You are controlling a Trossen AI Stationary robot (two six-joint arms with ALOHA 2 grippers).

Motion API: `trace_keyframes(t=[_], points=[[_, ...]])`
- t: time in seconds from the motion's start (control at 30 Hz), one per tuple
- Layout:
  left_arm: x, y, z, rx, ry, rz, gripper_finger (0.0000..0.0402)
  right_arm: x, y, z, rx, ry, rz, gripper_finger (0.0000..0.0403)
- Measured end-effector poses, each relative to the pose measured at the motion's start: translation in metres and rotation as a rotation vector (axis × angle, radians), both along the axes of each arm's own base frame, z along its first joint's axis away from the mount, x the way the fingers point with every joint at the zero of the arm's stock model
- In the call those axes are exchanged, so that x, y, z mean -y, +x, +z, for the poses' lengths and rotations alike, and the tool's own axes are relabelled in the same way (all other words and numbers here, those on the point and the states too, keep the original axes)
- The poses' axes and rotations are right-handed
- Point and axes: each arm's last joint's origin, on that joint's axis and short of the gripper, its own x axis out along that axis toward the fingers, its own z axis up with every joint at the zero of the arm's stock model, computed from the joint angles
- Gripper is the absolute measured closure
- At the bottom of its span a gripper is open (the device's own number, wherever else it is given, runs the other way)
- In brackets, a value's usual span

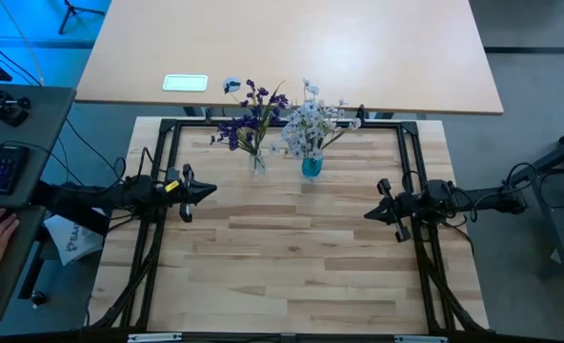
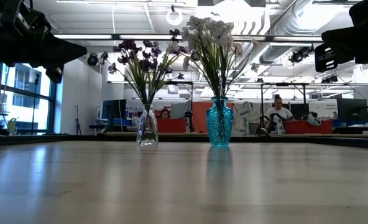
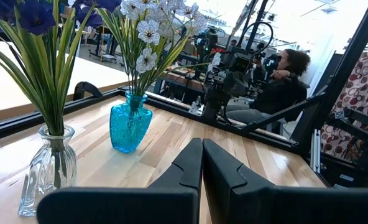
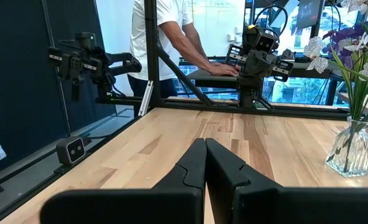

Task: Sort flowers into vase by color
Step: Return to Home Position

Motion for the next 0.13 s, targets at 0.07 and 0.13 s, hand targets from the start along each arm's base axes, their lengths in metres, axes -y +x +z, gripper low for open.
trace_keyframes(t=[0.07,0.13], points=[[0.0,0.0,0.0001,0.0,0.0,0.0,0.0401,0.0,0.0,0.0,0.0,0.0,0.0,0.0402],[0.0,0.0,0.0,0.0,0.0,0.0,0.0401,0.0,0.0,0.0,0.0,0.0,0.0,0.0402]])
